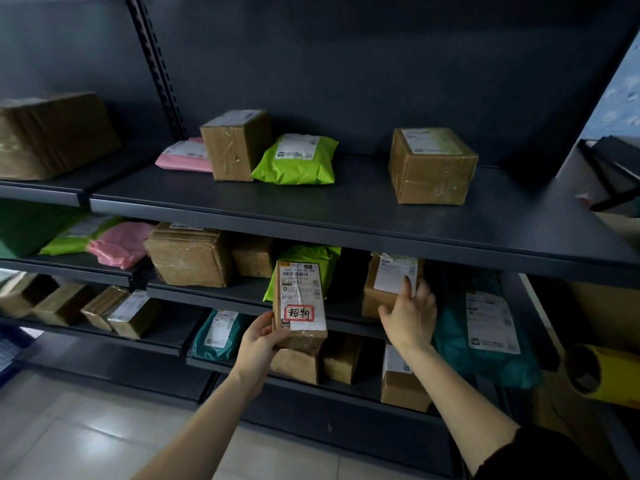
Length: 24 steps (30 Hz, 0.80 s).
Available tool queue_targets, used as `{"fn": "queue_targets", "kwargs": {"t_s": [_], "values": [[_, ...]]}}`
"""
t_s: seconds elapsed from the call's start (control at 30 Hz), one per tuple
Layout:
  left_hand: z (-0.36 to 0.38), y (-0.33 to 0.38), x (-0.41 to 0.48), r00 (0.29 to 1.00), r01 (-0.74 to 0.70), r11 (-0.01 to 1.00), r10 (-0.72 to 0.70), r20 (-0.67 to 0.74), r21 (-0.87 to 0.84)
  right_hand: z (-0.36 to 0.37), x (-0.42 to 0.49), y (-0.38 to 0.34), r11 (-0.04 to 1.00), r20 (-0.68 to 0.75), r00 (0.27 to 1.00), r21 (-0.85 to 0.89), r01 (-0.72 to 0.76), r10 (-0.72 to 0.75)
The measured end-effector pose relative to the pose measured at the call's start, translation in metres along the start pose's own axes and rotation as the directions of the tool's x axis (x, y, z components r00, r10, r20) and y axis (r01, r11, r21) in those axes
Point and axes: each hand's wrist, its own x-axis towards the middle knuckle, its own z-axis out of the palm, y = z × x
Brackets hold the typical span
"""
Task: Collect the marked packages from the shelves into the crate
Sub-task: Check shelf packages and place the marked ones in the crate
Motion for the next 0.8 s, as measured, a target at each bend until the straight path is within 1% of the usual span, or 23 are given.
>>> {"fn": "queue_targets", "kwargs": {"t_s": [0.1, 0.17, 0.23, 0.3, 0.43, 0.57, 0.73, 0.8], "values": [[-0.013, 0.003, 0.0, 1.0, 0.004, 1.0, -0.004, -0.019, -0.022, 0.002, -0.012, -0.019, 0.982, -0.056, 0.982, 0.041, 0.185, -0.183], [-0.026, 0.006, 0.002, 0.999, -0.002, 0.999, 0.0, -0.042, -0.04, 0.009, -0.018, -0.036, 0.953, -0.049, 0.957, 0.088, 0.29, -0.286], [-0.039, 0.01, 0.005, 0.999, -0.01, 0.999, 0.008, -0.053, -0.03, 0.017, -0.019, -0.053, 0.93, -0.014, 0.935, 0.105, 0.353, -0.353], [-0.056, 0.013, 0.009, 0.998, 0.007, 1.0, -0.009, -0.059, -0.03, 0.028, -0.018, -0.07, 0.919, 0.042, 0.923, 0.117, 0.376, -0.383], [-0.098, 0.017, 0.025, 0.998, 0.03, 0.998, -0.033, -0.052, -0.057, 0.054, -0.017, -0.108, 0.923, 0.155, 0.912, 0.12, 0.364, -0.38], [-0.134, 0.021, 0.049, 0.999, 0.044, 0.997, -0.044, 0.003, -0.061, 0.079, -0.006, -0.153, 0.952, 0.232, 0.923, 0.073, 0.299, -0.307], [-0.16, 0.024, 0.075, 0.995, 0.07, 0.996, -0.065, 0.075, -0.056, 0.112, 0.008, -0.203, 0.969, 0.192, 0.95, 0.031, 0.246, -0.247], [-0.165, 0.024, 0.083, 0.991, 0.086, 0.995, -0.08, 0.111, -0.053, 0.123, 0.01, -0.211, 0.974, 0.188, 0.96, -0.049, 0.221, -0.208]]}}
